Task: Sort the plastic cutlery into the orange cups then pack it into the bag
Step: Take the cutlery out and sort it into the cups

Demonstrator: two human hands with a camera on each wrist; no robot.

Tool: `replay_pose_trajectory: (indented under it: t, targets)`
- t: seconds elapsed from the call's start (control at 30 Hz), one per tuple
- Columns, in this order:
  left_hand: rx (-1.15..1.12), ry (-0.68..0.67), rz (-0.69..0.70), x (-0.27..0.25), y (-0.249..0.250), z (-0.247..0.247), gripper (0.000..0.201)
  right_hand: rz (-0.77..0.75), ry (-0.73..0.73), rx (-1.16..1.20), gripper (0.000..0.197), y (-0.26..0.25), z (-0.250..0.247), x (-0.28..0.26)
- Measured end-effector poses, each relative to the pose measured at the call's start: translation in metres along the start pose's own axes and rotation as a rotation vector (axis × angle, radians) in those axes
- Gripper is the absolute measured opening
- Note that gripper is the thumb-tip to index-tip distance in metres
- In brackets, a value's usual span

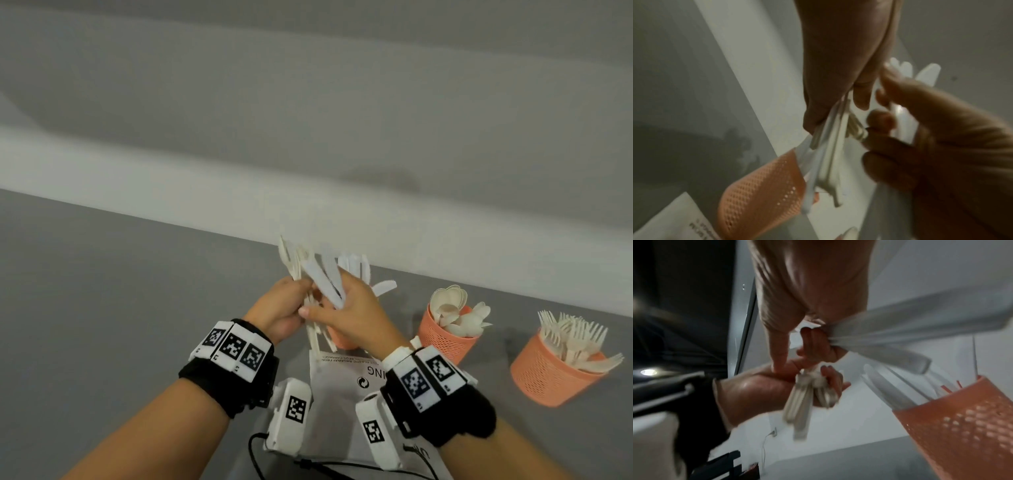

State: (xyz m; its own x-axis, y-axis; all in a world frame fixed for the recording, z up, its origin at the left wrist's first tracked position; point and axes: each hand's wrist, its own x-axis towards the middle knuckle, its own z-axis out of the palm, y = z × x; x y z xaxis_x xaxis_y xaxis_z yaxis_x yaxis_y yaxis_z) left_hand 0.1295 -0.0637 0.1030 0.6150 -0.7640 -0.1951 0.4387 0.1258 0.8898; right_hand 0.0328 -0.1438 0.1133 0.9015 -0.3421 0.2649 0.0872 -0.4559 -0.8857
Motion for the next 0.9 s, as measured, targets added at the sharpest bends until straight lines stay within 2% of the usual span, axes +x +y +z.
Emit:
replay_pose_trajectory:
  t: [0.07,0.2,0.3,0.33,0.43,0.5,0.6,0.73,0.77,0.9]
  targets:
    - [-0.032,0.01,-0.007,-0.003,0.003,0.001,0.025,0.015,0.008,-0.092,0.034,0.006,0.005,0.001]
    - [-0.044,-0.07,0.046,-0.008,0.007,0.005,0.042,0.005,0.069,-0.167,0.022,0.008,0.004,0.005]
    - [-0.149,-0.099,0.044,-0.007,0.007,0.007,0.03,0.0,0.101,-0.186,0.004,0.009,0.002,0.006]
    - [-0.207,-0.102,0.036,-0.007,0.006,0.007,0.032,0.005,0.105,-0.174,0.004,0.009,0.001,0.006]
    - [-0.322,-0.121,0.01,-0.007,0.004,0.01,0.047,-0.027,0.102,-0.125,0.005,0.009,-0.001,0.005]
    - [-0.359,-0.112,-0.004,-0.007,0.004,0.011,0.048,-0.085,0.09,-0.125,0.017,0.011,-0.002,0.004]
    - [-0.371,-0.107,-0.013,-0.006,0.003,0.013,0.041,-0.087,0.097,-0.113,0.024,0.017,-0.005,0.005]
    - [-0.37,-0.055,-0.011,-0.003,0.001,0.016,0.033,-0.112,0.112,-0.131,0.007,0.02,-0.005,0.005]
    - [-0.361,-0.025,-0.01,-0.002,0.0,0.016,0.03,-0.126,0.101,-0.151,0.008,0.018,-0.004,0.004]
    - [-0.291,-0.021,0.013,0.002,-0.005,0.012,0.021,-0.059,0.031,-0.241,0.03,0.017,-0.008,0.005]
